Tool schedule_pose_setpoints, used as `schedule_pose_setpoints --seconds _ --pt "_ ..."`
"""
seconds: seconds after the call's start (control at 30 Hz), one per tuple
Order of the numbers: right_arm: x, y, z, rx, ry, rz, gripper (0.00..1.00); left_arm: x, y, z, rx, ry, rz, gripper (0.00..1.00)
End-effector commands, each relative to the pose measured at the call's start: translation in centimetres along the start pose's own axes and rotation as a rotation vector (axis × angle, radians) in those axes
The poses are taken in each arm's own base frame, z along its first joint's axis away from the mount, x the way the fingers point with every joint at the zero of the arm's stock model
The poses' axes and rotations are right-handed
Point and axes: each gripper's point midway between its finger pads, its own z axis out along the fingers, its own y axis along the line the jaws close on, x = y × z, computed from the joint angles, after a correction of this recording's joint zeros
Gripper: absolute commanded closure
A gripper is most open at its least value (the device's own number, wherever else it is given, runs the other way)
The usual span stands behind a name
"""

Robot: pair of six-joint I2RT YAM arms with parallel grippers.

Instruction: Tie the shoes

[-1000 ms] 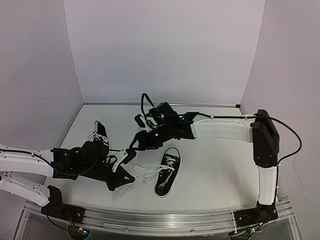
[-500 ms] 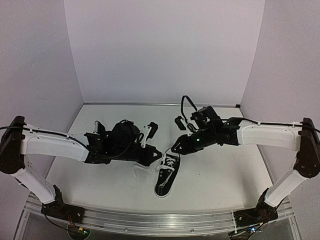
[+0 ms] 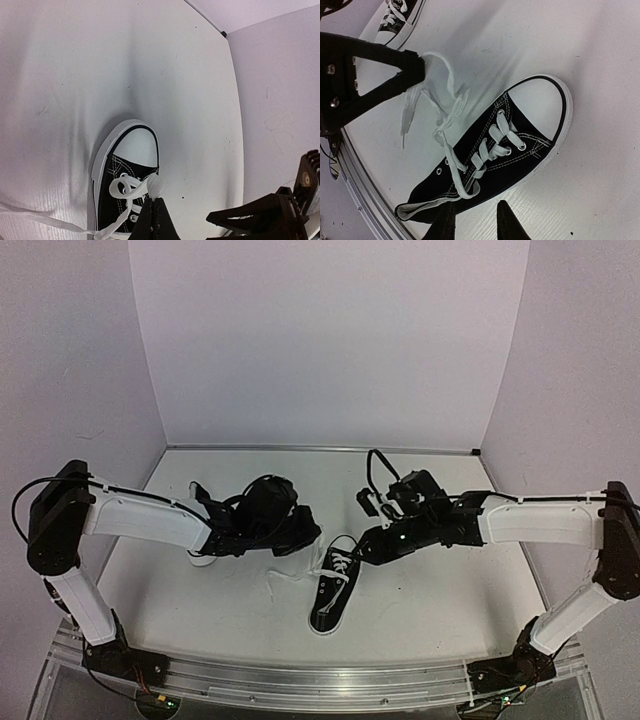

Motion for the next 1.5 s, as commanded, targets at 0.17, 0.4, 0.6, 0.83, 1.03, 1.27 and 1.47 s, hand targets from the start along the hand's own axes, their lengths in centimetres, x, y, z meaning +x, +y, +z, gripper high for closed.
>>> schedule_pose_setpoints --seconds 0.17,0.4,0.6,0.83,1.03,1.27,1.47 --pt "-0.4 1.5 2.6 -0.049 0.011 -0.099 0.69 -1.0 0.5 1.0 0.076 -0.040 -0.258 1.00" --pt "-0.2 2.4 4.5 -0.068 0.051 -0.144 0.66 -1.1 0.9 1.5 0.082 -0.037 -0.290 1.00" --pt "-0.2 2.6 5.1 -0.059 0.069 -0.173 0.66 -1.1 1.0 2.0 0.096 -0.026 -0.307 1.00" --pt "0.2 2.8 5.6 -0.042 0.102 -0.220 0.70 -1.1 1.4 2.2 0.100 -0.028 -0.330 1.00" --pt "1.1 2.7 6.2 -0.038 0.133 -0.236 0.72 -1.2 1.5 2.2 0.105 -0.027 -0.343 1.00" --pt "1.7 2.0 6.2 0.000 0.142 -0.247 0.72 -1.1 1.5 2.5 0.115 -0.020 -0.358 1.00" --pt "1.3 2.3 5.6 0.005 0.127 -0.264 0.90 -1.0 1.6 2.8 0.121 -0.015 -0.367 1.00"
